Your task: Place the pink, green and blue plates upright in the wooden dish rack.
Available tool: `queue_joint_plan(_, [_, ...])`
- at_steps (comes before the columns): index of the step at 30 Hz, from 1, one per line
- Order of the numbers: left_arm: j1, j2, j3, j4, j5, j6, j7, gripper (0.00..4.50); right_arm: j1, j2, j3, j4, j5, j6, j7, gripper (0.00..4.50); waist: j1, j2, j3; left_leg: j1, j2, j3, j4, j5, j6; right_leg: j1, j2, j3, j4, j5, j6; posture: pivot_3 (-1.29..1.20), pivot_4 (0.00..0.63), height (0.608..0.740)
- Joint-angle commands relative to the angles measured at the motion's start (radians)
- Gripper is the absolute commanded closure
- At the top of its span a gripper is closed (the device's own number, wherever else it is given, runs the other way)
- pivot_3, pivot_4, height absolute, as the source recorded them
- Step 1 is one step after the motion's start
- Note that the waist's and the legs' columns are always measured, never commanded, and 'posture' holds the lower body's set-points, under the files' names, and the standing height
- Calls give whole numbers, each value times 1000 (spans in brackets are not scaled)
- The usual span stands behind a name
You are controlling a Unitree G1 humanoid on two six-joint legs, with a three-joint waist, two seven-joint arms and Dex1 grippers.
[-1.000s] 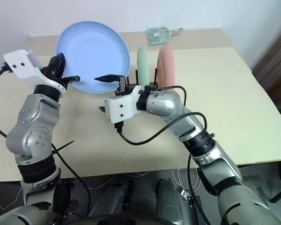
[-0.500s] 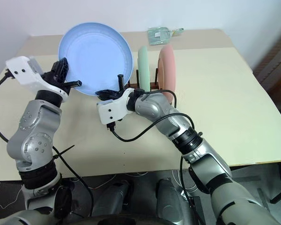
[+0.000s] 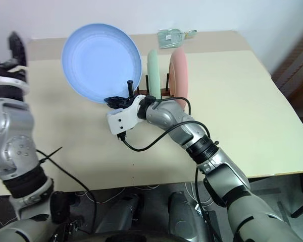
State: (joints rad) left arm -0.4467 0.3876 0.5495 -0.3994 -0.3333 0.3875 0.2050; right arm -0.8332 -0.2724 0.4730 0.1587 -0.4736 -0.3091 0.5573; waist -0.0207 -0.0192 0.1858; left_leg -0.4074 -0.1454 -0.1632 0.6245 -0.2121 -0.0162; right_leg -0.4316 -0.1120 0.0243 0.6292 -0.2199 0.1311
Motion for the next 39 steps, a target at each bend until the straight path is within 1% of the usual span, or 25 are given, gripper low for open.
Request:
queue_joint_plan(1, [126, 79, 9, 54, 150, -111, -50, 496, -1, 49, -123, -110, 248, 0, 23, 4500, 3, 0, 0, 0, 0, 0, -1, 0, 0, 0, 0, 0, 0, 0, 0, 0, 150, 739])
queue_joint_plan(3, [225, 79, -49, 69, 185, -138, -100, 496, 29, 81, -171, -189, 417, 71, 70, 4500, 10, 0, 0, 0, 0, 0, -2, 0, 0, 0, 0, 0, -1, 0, 0, 0, 150, 739])
queue_joint_plan(4, [269, 58, -79, 73, 186, -148, -120, 496, 48, 106, -198, -235, 517, 145, 85, 4500, 13, 0, 0, 0, 0, -1, -2, 0, 0, 1, 0, 0, -1, 0, 0, 0, 150, 739])
queue_joint_plan(5, [305, 36, -108, 74, 188, -158, -137, 496, 65, 128, -222, -277, 607, 224, 94, 4500, 14, 0, 0, 0, 0, -2, -2, -3, 4, 1, 0, -1, -2, 0, 0, 0, 150, 739])
queue_joint_plan(7, [381, 4, -197, 73, 213, -185, -187, 496, 105, 172, -273, -374, 830, 428, 89, 4500, 14, 0, 0, 0, 0, -2, -2, -3, 6, 2, 0, -1, -3, 0, -1, 0, 150, 739])
queue_joint_plan(9, [442, -22, -296, 76, 245, -239, -241, 496, 141, 208, -333, -453, 1059, 628, 36, 4500, 11, 0, 0, 0, 0, -3, -2, -3, 6, 2, 0, -1, -2, 0, -1, 0, 150, 739])
queue_joint_plan(10, [458, -33, -322, 81, 251, -260, -257, 496, 151, 216, -353, -479, 1134, 696, 13, 4500, 10, 0, 0, 0, 0, -3, -2, -4, 6, 2, 0, -1, -2, 1, -1, 0, 150, 739])
queue_joint_plan(12, [483, -66, -363, 97, 253, -290, -272, 496, 169, 238, -390, -513, 1257, 800, -48, 4500, 8, 1, 0, 0, 0, -3, -3, -4, 6, 1, 0, -1, -1, 1, -2, 0, 150, 739])
queue_joint_plan(14, [503, -88, -406, 108, 268, -314, -289, 496, 182, 266, -418, -528, 1340, 867, -118, 4500, 5, 2, 0, 0, 2, -2, -4, -4, 5, -1, 1, 0, -1, 1, -2, 0, 150, 739])
queue_joint_plan(18, [523, -114, -458, 101, 275, -342, -326, 496, 201, 327, -464, -522, 1431, 935, -252, 4500, 5, 4, 0, 1, 4, -1, -10, -2, 4, -5, 2, 0, 0, 1, -5, 0, 150, 739])
queue_joint_plan(23, [531, -104, -484, 98, 298, -371, -364, 496, 200, 338, -477, -513, 1474, 968, -300, 4500, 7, 4, 0, 0, 4, 0, -10, -2, 3, -5, 2, 0, 0, 1, -5, 0, 150, 739])
queue_joint_plan(34, [521, -114, -483, 102, 305, -376, -387, 496, 176, 356, -495, -436, 1465, 972, -383, 4500, 6, 4, 0, 0, 4, 0, -10, -2, 4, -5, 2, 0, 0, 1, -5, 0, 150, 739])
queue_joint_plan(39, [520, -120, -494, 101, 306, -378, -393, 496, 149, 368, -508, -388, 1444, 969, -445, 4500, 5, 4, 0, 0, 4, 0, -10, -2, 4, -5, 2, 0, 0, 1, -5, 0, 150, 739])
